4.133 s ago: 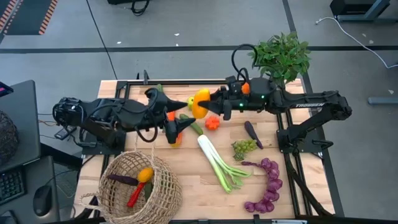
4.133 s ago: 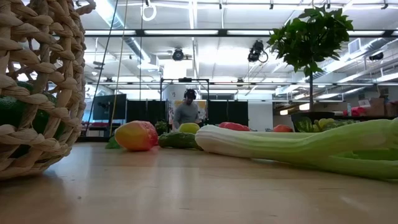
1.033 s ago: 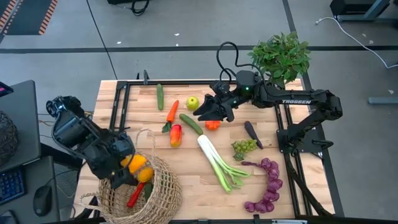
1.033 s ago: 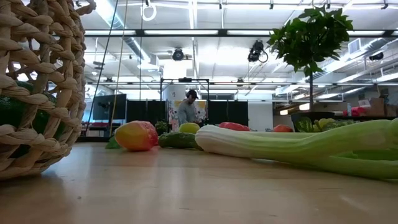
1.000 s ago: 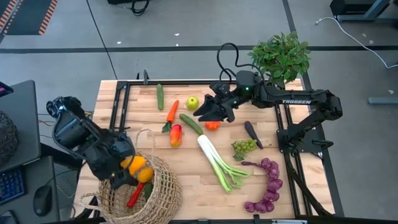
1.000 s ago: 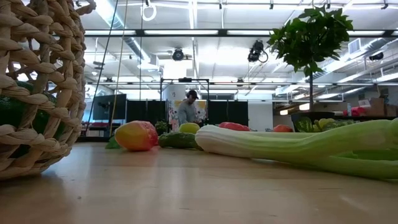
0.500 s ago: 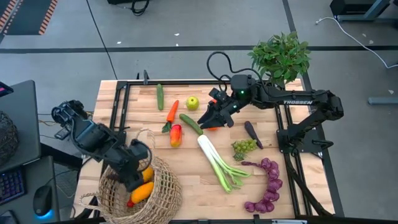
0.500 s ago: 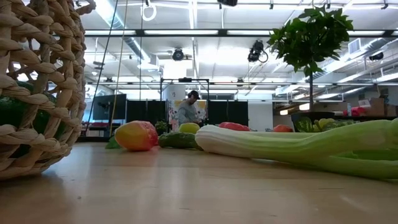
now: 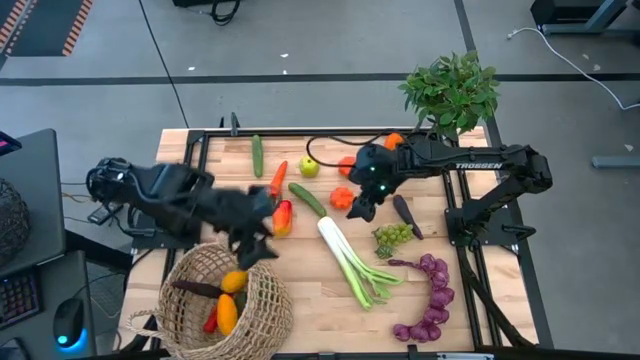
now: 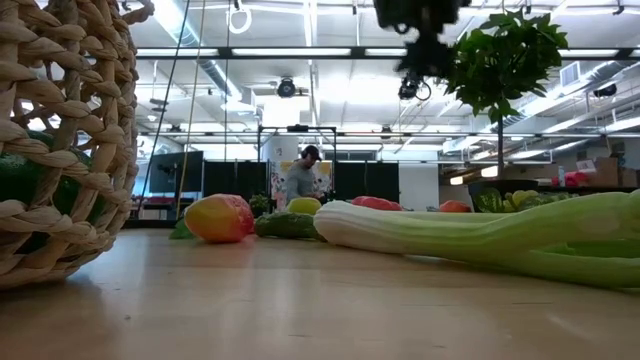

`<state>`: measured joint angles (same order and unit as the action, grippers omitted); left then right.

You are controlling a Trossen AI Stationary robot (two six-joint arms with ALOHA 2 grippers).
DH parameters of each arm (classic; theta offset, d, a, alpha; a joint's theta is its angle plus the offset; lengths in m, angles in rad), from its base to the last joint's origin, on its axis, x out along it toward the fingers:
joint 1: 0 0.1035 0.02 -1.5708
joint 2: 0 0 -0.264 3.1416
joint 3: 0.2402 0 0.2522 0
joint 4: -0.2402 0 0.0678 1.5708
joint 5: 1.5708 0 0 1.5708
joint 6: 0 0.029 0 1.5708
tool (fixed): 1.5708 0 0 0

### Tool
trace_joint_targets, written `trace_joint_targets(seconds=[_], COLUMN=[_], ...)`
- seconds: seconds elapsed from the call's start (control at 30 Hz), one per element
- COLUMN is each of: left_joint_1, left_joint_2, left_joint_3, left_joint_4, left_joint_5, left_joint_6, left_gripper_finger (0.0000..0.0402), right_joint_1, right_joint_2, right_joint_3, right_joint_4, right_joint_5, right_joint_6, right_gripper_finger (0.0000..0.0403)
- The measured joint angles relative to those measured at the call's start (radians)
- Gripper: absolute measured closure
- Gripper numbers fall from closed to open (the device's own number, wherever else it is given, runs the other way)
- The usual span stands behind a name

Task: Build produce basket
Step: Put the eggplant into the basket

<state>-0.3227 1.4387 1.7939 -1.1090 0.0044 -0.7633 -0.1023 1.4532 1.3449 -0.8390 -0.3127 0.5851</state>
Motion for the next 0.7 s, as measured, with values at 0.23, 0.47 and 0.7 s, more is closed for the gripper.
trace_joint_targets(seconds=[0.23, 0.47, 0.7], left_joint_1=[0.127, 0.189, 0.198], left_joint_2=[0.0, 0.0, 0.0], left_joint_3=[0.0, 0.0, 0.0], left_joint_4=[0.244, 0.503, 0.73], left_joint_5=[-0.001, -0.001, 0.0], left_joint_6=[0.245, 0.38, 0.382], left_gripper_finger=[0.0106, 0.0106, 0.0106], right_joint_1=[0.024, 0.049, 0.03], right_joint_2=[0.0, 0.0, 0.0], right_joint_3=[-0.006, -0.087, -0.242], right_joint_4=[-0.232, -0.382, -0.381], right_joint_5=[0.14, 0.273, 0.276], right_joint_6=[0.136, 0.349, 0.428], right_gripper_finger=[0.0145, 0.0145, 0.0143])
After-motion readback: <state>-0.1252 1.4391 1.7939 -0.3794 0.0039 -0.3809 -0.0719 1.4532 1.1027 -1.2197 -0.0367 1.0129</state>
